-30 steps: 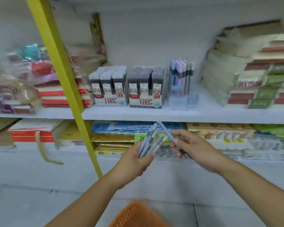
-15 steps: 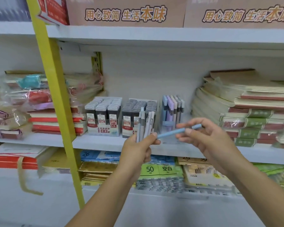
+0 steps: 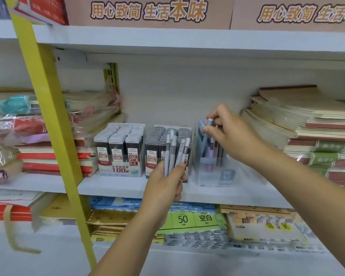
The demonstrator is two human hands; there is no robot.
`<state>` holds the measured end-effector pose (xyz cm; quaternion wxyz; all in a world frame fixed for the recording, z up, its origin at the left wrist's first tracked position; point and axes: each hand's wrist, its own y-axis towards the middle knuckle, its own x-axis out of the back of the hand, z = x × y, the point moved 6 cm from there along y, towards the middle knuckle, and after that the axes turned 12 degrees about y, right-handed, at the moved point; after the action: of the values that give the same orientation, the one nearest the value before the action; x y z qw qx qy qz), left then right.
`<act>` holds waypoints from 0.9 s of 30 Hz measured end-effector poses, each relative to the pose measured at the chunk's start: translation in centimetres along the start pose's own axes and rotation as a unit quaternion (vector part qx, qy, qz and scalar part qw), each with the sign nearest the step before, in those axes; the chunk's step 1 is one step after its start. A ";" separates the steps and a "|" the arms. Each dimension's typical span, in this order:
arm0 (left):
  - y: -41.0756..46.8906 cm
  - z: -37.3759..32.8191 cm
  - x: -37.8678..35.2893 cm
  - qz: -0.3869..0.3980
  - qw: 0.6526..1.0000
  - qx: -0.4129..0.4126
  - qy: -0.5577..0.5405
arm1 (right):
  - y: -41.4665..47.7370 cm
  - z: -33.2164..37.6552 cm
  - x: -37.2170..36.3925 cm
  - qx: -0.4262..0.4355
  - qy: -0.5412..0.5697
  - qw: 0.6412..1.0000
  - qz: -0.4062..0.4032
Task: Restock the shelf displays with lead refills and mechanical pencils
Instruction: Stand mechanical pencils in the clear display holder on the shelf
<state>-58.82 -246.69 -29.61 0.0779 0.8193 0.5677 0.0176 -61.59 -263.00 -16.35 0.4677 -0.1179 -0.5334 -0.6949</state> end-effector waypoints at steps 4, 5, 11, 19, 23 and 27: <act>0.2 0.0 0.2 -0.003 1.000 -0.016 0.001 | -0.3 -0.7 -0.9 0.022 -0.042 0.999 -0.003; 0.2 0.1 0.3 -0.006 1.000 -0.019 0.003 | -0.4 -0.7 -1.0 0.025 -0.034 0.999 -0.003; 0.2 0.3 0.2 -0.013 0.999 -0.026 0.012 | -0.5 -1.1 -1.1 0.010 -0.017 0.999 -0.026; -0.4 -0.4 -0.3 0.028 0.999 -0.030 0.001 | -1.1 -0.5 -0.8 0.019 -0.158 0.984 -0.084; -1.0 -1.6 -1.1 0.056 0.997 -0.050 0.001 | -3.9 1.0 0.0 0.000 0.084 0.987 -0.136; -1.5 -2.4 -2.3 0.083 0.994 -0.071 -0.003 | -5.8 1.7 -1.4 -0.105 0.391 0.911 -0.077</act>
<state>-61.30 -248.08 -27.36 0.1355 0.8559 0.4952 0.0618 -65.87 -260.82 -20.26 0.5686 0.1561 -0.2393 -0.7714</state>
